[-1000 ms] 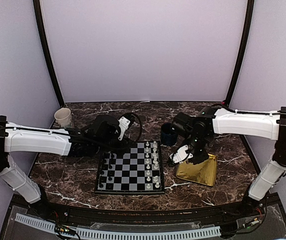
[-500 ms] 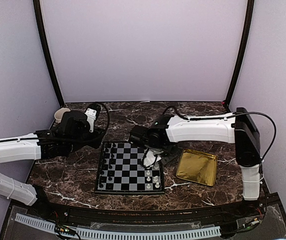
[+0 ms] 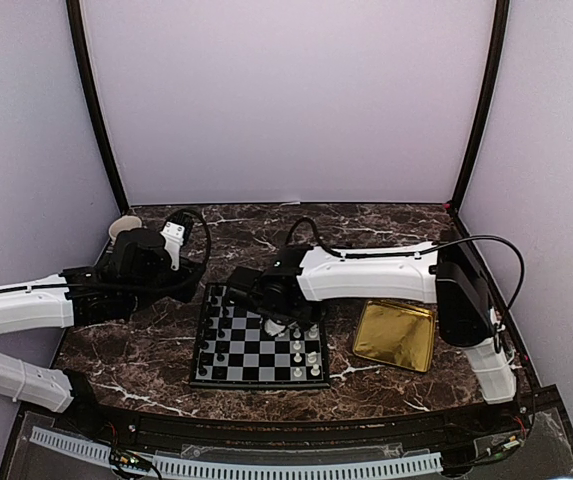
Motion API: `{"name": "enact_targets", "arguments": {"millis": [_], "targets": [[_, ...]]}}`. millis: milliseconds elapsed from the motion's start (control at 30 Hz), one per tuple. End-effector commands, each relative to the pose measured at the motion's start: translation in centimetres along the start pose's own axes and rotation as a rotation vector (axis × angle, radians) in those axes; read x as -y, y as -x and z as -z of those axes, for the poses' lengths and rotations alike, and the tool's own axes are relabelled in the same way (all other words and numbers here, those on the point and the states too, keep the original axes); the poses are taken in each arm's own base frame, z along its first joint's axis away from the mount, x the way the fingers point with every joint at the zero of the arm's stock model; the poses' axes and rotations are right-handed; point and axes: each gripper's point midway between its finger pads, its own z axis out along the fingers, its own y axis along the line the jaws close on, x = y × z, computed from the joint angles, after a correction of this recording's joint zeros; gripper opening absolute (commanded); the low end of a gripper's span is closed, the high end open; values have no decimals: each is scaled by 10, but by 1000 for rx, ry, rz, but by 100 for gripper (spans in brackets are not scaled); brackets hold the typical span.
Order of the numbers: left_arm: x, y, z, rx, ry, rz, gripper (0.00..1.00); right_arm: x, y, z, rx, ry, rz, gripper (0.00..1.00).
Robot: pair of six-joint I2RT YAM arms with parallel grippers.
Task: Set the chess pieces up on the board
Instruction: Place the bishop on the chessboard.
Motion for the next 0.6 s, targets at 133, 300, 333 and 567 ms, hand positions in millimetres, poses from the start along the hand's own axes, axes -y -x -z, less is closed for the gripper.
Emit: {"name": "enact_targets", "arguments": {"millis": [133,300,333,567], "targets": [[-1,3,5,21,-13,24,40,16,8,5,-72,-99,72,14],[-1,3,6,24,-18,29,40,29,28,7,-61,-174,97,14],[-1,3,6,23,-18,29,40,29,32,8,-57,-182,104,14],[0,2,6,23,-24,31,40,29,55,15,-3,-217,128,23]]}}
